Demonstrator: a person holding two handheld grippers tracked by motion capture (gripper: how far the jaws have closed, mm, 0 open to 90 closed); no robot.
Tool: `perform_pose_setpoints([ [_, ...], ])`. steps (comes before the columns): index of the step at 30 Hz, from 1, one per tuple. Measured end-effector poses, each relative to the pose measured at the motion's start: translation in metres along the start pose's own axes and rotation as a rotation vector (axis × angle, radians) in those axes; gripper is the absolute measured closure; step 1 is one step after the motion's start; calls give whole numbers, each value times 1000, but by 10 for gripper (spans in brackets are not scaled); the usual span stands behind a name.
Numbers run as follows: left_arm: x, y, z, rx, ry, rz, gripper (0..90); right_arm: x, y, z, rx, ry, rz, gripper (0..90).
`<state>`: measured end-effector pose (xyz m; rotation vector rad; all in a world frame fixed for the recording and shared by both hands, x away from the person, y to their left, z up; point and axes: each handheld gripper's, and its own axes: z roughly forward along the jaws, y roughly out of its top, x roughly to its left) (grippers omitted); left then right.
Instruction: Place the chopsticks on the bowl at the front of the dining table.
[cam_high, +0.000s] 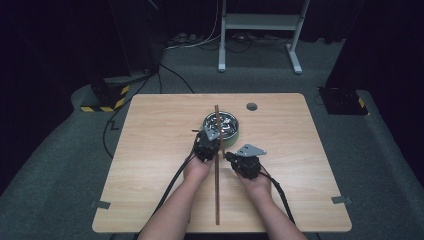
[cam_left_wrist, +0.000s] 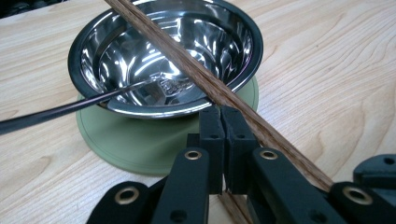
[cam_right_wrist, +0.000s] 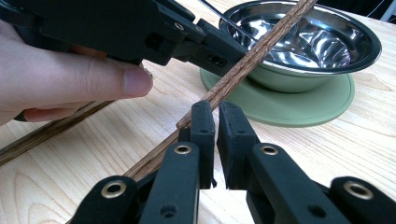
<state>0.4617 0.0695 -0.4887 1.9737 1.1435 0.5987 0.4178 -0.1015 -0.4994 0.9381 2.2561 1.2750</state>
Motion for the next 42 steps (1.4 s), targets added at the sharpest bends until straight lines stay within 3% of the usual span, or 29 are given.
perform_pose_setpoints([
  [18,-2,3,3,5,-6,7,878,-1,0,0,-1,0,5,846],
  [26,-1,2,2,15,13,13,864,-1,0,-1,-4,-3,18,831],
  [35,0,-14,-21,4,43,11,739,-5,-1,-3,-10,-10,31,818],
  [42,-24,-34,-47,-23,-12,70,670,-8,-3,-3,2,-21,43,816],
])
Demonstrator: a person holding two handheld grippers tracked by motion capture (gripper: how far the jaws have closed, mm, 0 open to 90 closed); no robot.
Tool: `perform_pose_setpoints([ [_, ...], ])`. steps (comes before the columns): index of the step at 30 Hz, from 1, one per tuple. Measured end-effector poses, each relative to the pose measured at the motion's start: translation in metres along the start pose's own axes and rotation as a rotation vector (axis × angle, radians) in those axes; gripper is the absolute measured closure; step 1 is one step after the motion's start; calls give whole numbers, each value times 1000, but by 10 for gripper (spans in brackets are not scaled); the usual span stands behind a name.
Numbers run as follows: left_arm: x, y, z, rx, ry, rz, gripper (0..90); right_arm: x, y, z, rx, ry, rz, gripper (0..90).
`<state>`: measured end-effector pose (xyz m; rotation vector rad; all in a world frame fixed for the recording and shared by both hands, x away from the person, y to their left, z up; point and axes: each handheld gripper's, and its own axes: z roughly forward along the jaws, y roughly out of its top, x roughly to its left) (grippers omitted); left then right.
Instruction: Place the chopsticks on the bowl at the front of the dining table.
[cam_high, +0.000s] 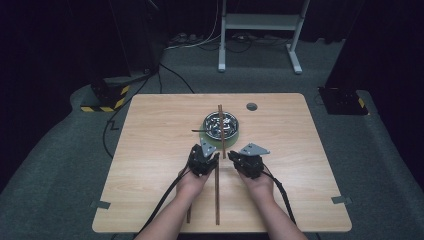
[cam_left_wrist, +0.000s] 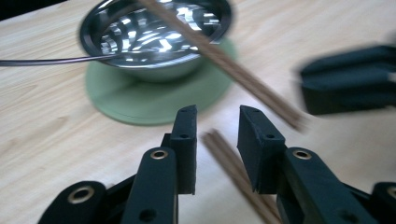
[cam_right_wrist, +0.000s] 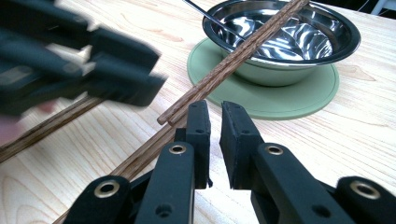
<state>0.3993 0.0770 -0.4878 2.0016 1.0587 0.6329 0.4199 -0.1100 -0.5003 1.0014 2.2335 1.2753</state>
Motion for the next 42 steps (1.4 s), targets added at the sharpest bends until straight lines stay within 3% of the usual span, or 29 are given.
perform_pose_setpoints([
  [6,-17,-8,-2,19,-7,60,677,0,-1,-1,0,-9,-4,816],
  [12,-21,-9,1,6,-15,63,762,-1,-1,-1,0,-5,5,816],
  [21,-19,-8,0,-6,-25,56,819,-1,-1,-1,-5,-7,2,815],
  [42,-20,-8,2,2,-30,73,819,3,-1,5,34,22,-10,818],
])
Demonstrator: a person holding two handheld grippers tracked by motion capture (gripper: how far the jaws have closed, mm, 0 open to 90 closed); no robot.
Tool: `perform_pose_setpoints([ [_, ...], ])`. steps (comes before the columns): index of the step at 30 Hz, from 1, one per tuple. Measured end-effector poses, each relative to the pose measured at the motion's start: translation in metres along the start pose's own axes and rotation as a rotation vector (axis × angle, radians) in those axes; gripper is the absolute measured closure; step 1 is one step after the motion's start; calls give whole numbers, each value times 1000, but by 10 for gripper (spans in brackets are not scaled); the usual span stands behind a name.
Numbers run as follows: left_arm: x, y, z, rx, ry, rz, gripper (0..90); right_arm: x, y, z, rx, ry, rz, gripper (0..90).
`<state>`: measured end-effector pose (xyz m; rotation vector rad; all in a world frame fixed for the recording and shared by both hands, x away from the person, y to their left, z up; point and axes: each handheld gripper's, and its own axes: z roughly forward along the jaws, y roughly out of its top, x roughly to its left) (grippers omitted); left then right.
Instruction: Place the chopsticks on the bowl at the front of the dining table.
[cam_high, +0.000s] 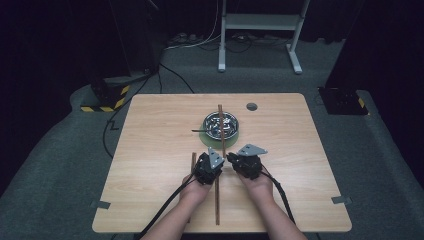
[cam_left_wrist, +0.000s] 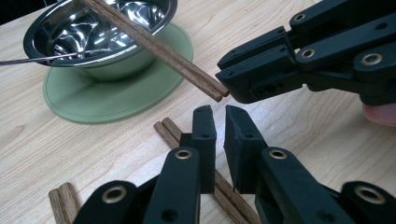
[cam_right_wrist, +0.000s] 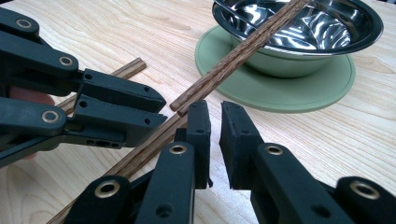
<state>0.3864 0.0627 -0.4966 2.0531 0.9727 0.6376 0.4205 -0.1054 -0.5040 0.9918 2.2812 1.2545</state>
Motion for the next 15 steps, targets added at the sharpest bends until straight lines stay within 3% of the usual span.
perform_pose_setpoints([
  [8,1,-1,-1,-2,-4,-3,819,1,1,0,-2,2,-7,817],
  [15,10,-7,-7,5,16,-20,806,1,1,-1,-7,-5,-3,807],
])
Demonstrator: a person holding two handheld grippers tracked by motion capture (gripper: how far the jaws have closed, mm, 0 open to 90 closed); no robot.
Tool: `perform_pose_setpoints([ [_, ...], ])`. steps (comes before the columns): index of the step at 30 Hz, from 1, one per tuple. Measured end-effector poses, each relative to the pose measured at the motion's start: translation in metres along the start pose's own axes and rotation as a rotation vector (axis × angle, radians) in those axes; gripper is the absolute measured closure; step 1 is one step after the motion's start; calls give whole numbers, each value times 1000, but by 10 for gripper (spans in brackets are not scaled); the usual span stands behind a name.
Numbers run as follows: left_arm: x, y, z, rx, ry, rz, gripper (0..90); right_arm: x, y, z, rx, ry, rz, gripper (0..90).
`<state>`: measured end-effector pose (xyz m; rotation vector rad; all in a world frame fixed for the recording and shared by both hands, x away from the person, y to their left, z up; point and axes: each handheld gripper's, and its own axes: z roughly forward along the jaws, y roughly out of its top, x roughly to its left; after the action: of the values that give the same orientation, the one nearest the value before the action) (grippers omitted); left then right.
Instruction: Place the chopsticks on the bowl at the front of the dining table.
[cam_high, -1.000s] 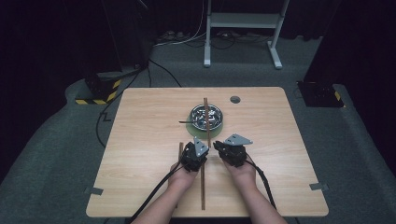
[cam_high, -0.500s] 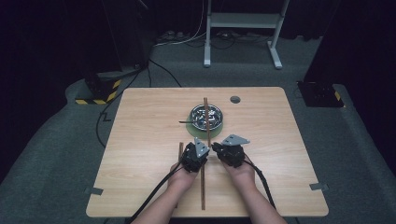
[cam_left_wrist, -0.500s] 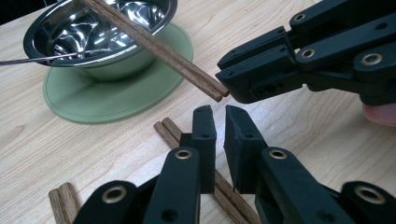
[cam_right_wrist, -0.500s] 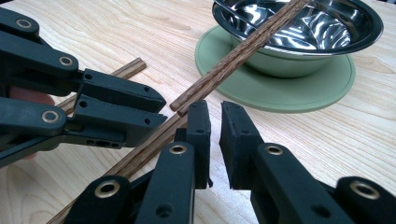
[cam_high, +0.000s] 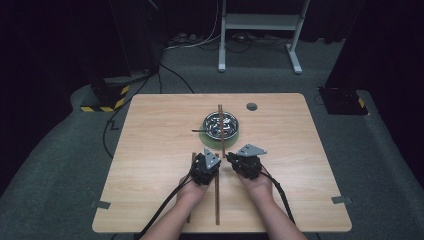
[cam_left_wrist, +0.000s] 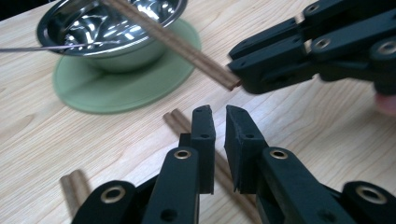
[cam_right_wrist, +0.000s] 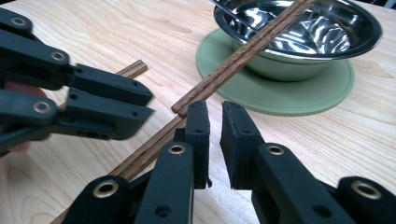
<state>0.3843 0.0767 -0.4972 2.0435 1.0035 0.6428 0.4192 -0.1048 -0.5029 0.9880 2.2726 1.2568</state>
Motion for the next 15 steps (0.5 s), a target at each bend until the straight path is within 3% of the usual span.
perform_pose_setpoints([
  [15,51,-32,-28,9,56,-90,712,-13,-4,-5,-11,-33,47,725],
])
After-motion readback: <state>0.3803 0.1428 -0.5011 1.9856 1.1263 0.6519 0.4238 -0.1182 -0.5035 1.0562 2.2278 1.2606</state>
